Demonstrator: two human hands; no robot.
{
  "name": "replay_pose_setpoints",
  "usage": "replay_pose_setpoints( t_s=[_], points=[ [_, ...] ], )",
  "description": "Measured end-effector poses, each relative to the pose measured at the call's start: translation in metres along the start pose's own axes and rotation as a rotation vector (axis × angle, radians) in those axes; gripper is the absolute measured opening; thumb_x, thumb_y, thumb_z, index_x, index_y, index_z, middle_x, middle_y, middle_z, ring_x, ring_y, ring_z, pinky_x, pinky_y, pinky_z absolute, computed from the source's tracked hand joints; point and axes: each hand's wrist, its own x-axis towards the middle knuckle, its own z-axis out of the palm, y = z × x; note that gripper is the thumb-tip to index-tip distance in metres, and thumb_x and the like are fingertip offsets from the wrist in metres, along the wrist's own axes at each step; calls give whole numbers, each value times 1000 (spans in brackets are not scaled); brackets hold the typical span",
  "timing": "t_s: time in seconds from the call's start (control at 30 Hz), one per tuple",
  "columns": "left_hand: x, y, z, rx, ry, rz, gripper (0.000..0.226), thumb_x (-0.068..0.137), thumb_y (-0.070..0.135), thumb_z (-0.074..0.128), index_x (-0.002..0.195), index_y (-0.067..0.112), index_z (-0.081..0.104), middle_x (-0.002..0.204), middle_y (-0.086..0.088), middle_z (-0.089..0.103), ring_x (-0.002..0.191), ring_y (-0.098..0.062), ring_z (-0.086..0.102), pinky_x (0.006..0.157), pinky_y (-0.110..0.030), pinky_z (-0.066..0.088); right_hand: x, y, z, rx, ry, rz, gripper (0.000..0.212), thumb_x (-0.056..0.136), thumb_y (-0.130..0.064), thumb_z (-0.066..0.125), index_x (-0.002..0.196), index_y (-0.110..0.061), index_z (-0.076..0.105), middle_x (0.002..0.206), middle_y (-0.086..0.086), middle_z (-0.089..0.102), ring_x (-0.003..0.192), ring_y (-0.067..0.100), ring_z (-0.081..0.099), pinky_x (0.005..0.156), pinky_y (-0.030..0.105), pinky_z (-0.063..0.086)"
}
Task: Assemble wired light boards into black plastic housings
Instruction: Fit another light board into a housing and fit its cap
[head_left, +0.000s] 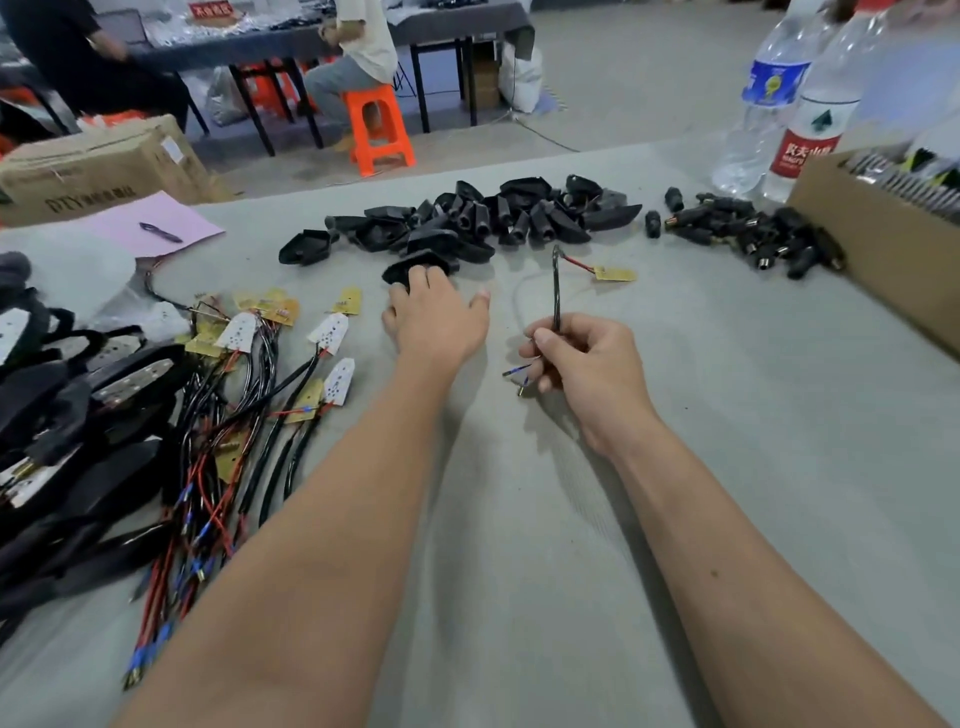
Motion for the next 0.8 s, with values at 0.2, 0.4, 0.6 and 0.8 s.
replay_pose_setpoints(
  t_s=[0.2, 0.4, 0.6, 0.8],
  points=[
    [-2, -2, -7, 30, 94, -28, 58, 97, 57, 42, 125, 11, 63, 130, -12, 58, 128, -35, 42, 104, -47, 36, -6, -1, 5, -30, -26, 2, 30, 106, -21, 53, 86, -2, 65, 71, 14, 69, 53, 25, 66, 47, 28, 53],
    [6, -20, -13, -9, 203, -31, 54, 93, 36, 59, 139, 10, 46, 154, -16, 38, 141, -35, 31, 112, -44, 33, -3, -1, 3, -14, -35, -30, 19, 106, -14, 53, 92, -3, 61, 73, 14, 72, 58, 29, 71, 54, 31, 58],
    [35, -31, -15, 61, -25, 91, 54, 101, 45, 48, 144, 12, 48, 157, -11, 38, 148, -34, 26, 117, -48, 29, -3, 2, 2, -32, -47, -45, 14, 89, 14, 67, 86, 0, 67, 74, 18, 71, 64, 25, 74, 66, 25, 59],
    [27, -18, -18, 240, 120, 115, 51, 101, 56, 45, 119, 14, 66, 129, -14, 58, 127, -34, 43, 100, -47, 40, -1, 4, 2, -2, -18, -42, 14, 89, 14, 68, 85, 1, 68, 73, 20, 72, 63, 28, 73, 73, 37, 65]
  ],
)
